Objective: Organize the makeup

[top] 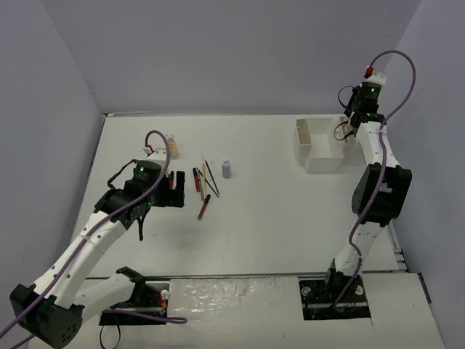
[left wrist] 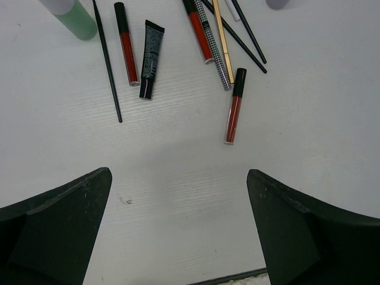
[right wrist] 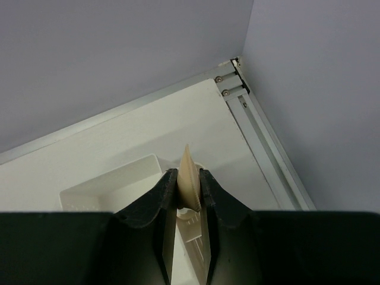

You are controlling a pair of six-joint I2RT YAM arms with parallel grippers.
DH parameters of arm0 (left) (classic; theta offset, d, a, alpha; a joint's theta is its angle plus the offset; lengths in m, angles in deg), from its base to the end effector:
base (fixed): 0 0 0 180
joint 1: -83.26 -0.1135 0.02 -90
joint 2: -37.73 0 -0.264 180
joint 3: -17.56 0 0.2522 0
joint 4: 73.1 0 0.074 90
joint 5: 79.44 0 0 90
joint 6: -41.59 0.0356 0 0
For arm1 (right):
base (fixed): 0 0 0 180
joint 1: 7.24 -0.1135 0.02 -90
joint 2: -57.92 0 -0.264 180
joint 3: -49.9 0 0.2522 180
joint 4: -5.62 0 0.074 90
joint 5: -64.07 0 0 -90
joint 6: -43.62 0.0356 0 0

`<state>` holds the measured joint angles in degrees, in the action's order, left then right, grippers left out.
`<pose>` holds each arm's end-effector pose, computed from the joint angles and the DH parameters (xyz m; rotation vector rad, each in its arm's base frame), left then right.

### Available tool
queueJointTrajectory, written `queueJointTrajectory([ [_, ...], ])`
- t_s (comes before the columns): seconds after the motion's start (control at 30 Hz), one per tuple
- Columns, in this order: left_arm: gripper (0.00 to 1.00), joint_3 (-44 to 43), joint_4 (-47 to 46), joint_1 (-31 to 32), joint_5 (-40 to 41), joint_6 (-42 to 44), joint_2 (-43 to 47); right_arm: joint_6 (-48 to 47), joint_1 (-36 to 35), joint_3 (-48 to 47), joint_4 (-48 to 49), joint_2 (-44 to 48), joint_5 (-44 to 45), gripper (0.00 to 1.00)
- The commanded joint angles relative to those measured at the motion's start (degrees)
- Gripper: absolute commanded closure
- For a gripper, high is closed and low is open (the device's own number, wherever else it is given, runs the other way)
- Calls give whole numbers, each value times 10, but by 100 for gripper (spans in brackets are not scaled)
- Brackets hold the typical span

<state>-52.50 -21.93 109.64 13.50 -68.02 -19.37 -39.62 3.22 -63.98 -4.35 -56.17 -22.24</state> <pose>0.1876 -0.0910 0.3240 0.1055 2.2613 -0.3758 0.4792 -0.0908 0.3342 0.3084 1.7218 -0.1035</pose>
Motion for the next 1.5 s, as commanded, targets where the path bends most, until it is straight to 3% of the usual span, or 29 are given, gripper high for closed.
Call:
queueJointTrajectory([
  [0.0,3,-3,-26,-7,-6,2,7,-18,3,20,110,24,-16,100],
  [0.17,3,-3,-25,-11,-8,2,4,-23,3,12,104,4,-25,99],
  [0.47,3,-1,-24,-18,-15,-1,0,-23,3,7,98,-29,-31,82],
  [0.8,3,-1,-21,-20,-21,-3,-6,-34,2,14,91,-37,-31,72],
  [1.17,3,-3,-15,-20,-20,-9,-17,-39,0,-13,50,8,-55,42],
  [1.33,3,-8,-14,-20,-12,-9,-35,-13,-5,-36,-8,82,-48,25],
  [1.47,3,-31,-10,-21,-10,3,-77,42,-6,4,-39,181,-59,12],
])
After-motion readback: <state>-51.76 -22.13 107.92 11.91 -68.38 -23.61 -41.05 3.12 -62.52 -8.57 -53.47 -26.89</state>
